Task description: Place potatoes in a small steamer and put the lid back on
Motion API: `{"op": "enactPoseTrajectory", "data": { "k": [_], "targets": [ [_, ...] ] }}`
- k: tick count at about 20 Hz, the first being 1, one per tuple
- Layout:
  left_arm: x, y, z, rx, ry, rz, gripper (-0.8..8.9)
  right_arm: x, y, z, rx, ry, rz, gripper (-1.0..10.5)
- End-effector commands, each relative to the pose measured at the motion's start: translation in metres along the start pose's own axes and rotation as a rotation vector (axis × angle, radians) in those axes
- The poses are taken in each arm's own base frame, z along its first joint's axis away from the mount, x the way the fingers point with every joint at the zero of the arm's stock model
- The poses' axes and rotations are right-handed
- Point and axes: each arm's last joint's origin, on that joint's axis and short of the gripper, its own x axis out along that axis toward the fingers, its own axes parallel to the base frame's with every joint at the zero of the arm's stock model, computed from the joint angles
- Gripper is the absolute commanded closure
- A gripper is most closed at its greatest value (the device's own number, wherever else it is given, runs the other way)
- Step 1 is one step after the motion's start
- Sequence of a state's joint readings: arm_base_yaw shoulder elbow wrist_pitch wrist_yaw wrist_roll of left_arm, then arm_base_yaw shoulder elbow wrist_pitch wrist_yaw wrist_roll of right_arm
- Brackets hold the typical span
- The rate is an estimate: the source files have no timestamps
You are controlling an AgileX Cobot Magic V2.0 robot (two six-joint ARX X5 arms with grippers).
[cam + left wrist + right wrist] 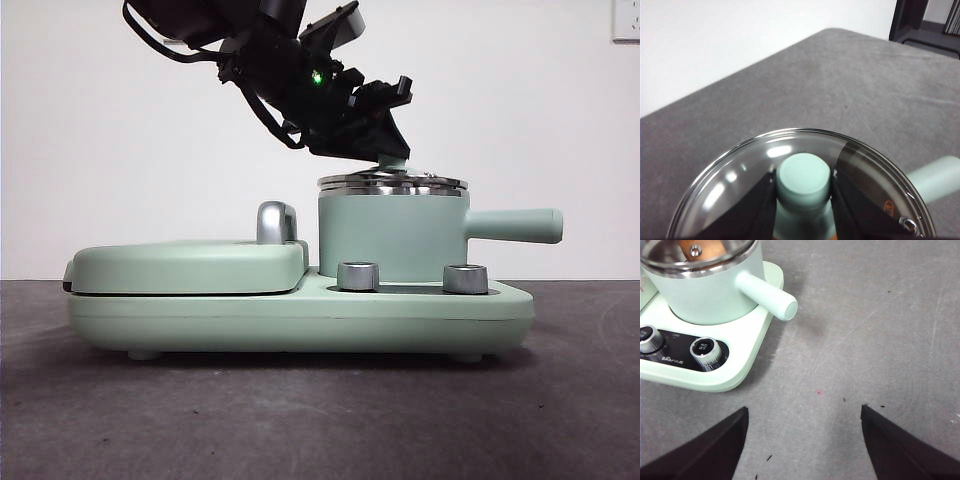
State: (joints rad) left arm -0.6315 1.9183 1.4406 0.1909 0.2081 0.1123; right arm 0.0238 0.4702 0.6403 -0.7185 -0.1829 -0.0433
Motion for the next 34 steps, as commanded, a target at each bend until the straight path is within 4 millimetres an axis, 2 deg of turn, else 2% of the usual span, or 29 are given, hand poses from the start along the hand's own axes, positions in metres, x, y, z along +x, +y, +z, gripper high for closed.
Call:
{"op": "enactPoseTrajectory", "data": {
  "k": [1,10,17,24,29,34],
  "targets": [
    [0.005,-0.002,0.009,0.019,-0.033,-0.004,7.99,0.001,0.0,0.001,0.01,-0.003,0.0,5.9],
    [0.004,-0.001,0.0,-0.013,0.055,-0.011,7.99,0.001,0.0,0.001,0.01,-0.003,0.0,5.9],
    [0.012,0.0,-0.014,-0.128,0.1,-0.036,7.99,0.001,0.0,0.001,0.01,-0.002,0.001,5.9],
    [0.016,-0.001,-0.018,-0.074,0.1,-0.04,7.99,0.001,0.0,0.001,0.007,-0.001,0.005,5.9],
    [0.026,0.0,-0.031,-0.074,0.115,-0.029,7.98,0.001,0.002,0.001,0.0,0.0,0.015,5.9],
    [0.024,-0.008,-0.026,-0.067,0.112,-0.024,7.98,0.001,0.002,0.001,-0.004,0.0,0.015,5.9]
  ]
}}
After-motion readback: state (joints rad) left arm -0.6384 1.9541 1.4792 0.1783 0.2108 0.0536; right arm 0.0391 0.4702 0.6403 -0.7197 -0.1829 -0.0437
